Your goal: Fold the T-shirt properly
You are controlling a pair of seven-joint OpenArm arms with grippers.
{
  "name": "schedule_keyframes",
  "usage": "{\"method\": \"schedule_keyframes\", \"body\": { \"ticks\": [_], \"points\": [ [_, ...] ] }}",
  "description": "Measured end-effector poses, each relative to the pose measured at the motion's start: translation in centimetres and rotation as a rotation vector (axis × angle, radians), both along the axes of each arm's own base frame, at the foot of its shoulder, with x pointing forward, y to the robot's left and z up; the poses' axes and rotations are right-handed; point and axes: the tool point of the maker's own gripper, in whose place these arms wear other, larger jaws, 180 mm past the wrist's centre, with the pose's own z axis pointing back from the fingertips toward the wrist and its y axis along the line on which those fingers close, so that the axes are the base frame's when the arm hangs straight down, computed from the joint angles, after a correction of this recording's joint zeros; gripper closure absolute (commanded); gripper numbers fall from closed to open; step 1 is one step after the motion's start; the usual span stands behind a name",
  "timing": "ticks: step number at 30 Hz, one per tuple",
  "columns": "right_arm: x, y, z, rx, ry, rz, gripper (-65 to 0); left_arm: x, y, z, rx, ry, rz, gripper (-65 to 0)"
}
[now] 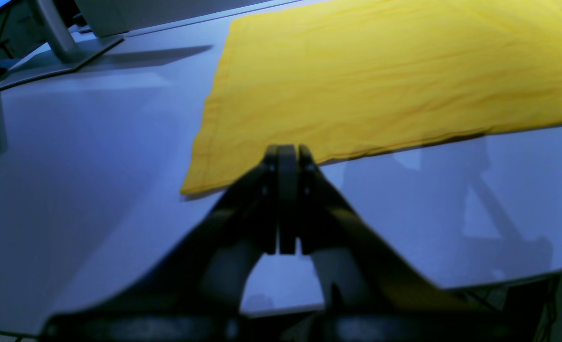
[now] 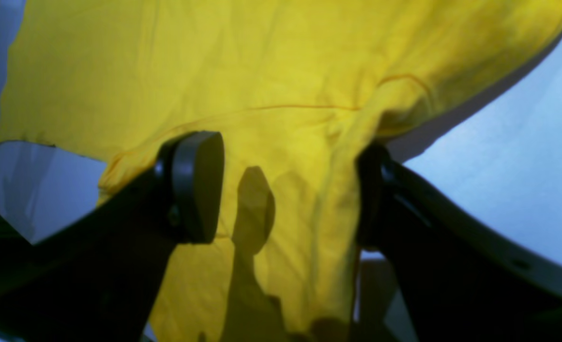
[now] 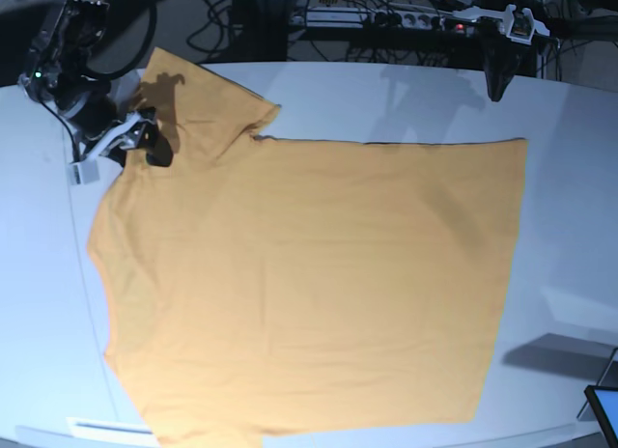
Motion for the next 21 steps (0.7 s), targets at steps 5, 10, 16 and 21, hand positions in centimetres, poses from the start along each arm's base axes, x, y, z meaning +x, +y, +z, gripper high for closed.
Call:
{"method": "schedule_keyframes", "body": {
  "ticks": [5, 10, 16, 21],
  "points": [
    [-0.3, 0.0, -0.6, -0.023, 0.034, 0.018, -6.8, 0.0, 0.0, 0.0, 0.0, 0.0, 0.0, 0.0],
    [-0.4, -0.1, -0.8, -0.024, 0.042, 0.015, -0.4, -0.6, 0.5, -1.4, 0.003, 0.054, 0.018, -3.7],
    [-0.4, 0.0, -0.8, -0.024, 0.042, 0.017, -0.3, -0.7, 2.8, -3.1, -0.095, 0.144, 0.148, -18.3],
    [-0.4, 0.0, -0.8, -0.024, 0.042, 0.018, -0.3, 0.5, 5.6, -2.3, -0.162, 0.134, 0.202, -19.0]
  ]
}}
